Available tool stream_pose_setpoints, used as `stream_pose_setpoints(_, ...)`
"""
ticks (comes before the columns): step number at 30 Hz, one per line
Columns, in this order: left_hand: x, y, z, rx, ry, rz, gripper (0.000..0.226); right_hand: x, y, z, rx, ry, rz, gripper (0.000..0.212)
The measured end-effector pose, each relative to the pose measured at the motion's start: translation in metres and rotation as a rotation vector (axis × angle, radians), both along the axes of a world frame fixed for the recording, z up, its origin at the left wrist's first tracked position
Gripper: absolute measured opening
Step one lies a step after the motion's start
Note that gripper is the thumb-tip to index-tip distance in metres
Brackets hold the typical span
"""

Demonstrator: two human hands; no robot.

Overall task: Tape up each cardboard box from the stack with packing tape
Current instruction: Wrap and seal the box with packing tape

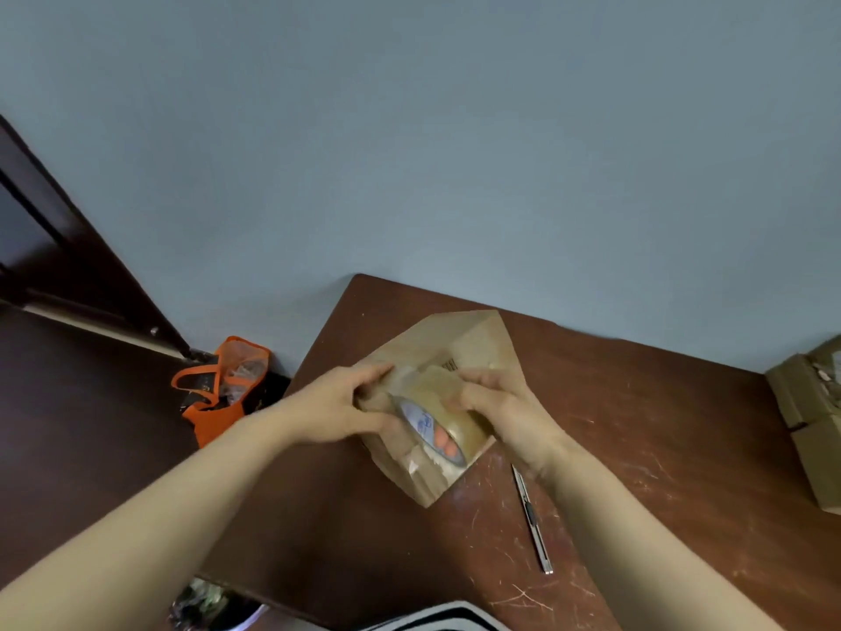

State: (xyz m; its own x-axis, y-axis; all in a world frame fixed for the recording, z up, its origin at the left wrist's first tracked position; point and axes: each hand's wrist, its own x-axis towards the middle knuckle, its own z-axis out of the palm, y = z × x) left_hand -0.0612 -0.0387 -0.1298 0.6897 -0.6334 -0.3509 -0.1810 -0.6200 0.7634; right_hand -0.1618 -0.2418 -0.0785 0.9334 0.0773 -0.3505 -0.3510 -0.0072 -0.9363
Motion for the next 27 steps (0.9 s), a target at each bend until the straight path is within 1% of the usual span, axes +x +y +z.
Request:
stream_pose_setpoints(1, 0.006, 0.005, 0.002, -0.074, 0.068, 0.041, 0.106, 0.012, 0.003, 0.002, -0.023, -0.026, 0.017, 0.018)
stream_pose_setpoints(3, 0.016, 0.014, -0.002, -0.219, 0.119, 0.184, 0.087, 0.036, 0.014, 0.003, -0.063, -0.05, 0.009, 0.035)
stream_pose_setpoints(4, 0.019, 0.015, -0.004, -0.278, 0.092, 0.292, 0.077, 0.047, 0.02, 0.004, -0.075, -0.071, -0.006, 0.041)
stream_pose_setpoints(5, 0.02, 0.014, -0.007, -0.305, 0.016, 0.396, 0.071, 0.057, 0.028, 0.007, -0.093, -0.105, -0.013, 0.047)
stream_pose_setpoints(6, 0.016, 0.012, -0.009, -0.296, -0.082, 0.473, 0.072, 0.067, 0.036, 0.01, -0.116, -0.137, -0.011, 0.053)
stream_pose_setpoints(7, 0.011, 0.008, -0.01, -0.262, -0.14, 0.518, 0.082, 0.076, 0.043, 0.012, -0.142, -0.164, -0.01, 0.058)
stream_pose_setpoints(8, 0.005, 0.004, -0.01, -0.219, -0.156, 0.527, 0.101, 0.084, 0.049, 0.015, -0.155, -0.171, -0.017, 0.059)
stream_pose_setpoints(9, -0.002, 0.0, -0.011, -0.156, -0.152, 0.468, 0.122, 0.091, 0.054, 0.017, -0.161, -0.164, -0.022, 0.059)
stream_pose_setpoints(10, -0.008, -0.003, -0.012, -0.052, -0.167, 0.373, 0.139, 0.097, 0.058, 0.019, -0.169, -0.16, -0.029, 0.059)
stream_pose_setpoints(11, -0.013, -0.007, -0.014, 0.072, -0.226, 0.291, 0.149, 0.102, 0.062, 0.019, -0.173, -0.147, -0.035, 0.058)
stream_pose_setpoints(12, -0.013, -0.008, -0.019, 0.175, -0.3, 0.243, 0.154, 0.107, 0.064, 0.019, -0.173, -0.115, -0.046, 0.055)
stream_pose_setpoints(13, -0.012, -0.009, -0.022, 0.229, -0.359, 0.231, 0.154, 0.11, 0.065, 0.018, -0.168, -0.067, -0.06, 0.05)
stream_pose_setpoints(15, -0.007, -0.01, -0.024, 0.253, -0.402, 0.262, 0.145, 0.11, 0.064, 0.02, -0.123, 0.001, -0.076, 0.04)
stream_pose_setpoints(17, -0.004, -0.012, -0.021, 0.264, -0.436, 0.251, 0.133, 0.111, 0.06, 0.02, -0.125, 0.012, -0.071, 0.033)
stream_pose_setpoints(19, -0.003, -0.015, -0.017, 0.275, -0.453, 0.232, 0.129, 0.106, 0.057, 0.025, -0.143, -0.007, -0.086, 0.028)
stream_pose_setpoints(22, -0.001, -0.017, -0.012, 0.305, -0.453, 0.23, 0.128, 0.092, 0.051, 0.025, -0.219, -0.032, -0.072, 0.036)
stream_pose_setpoints(24, 0.0, -0.019, -0.012, 0.312, -0.437, 0.237, 0.13, 0.077, 0.044, 0.018, -0.297, -0.033, -0.067, 0.038)
stream_pose_setpoints(27, 0.001, -0.021, -0.011, 0.317, -0.431, 0.254, 0.137, 0.051, 0.031, 0.008, -0.301, 0.022, -0.035, 0.038)
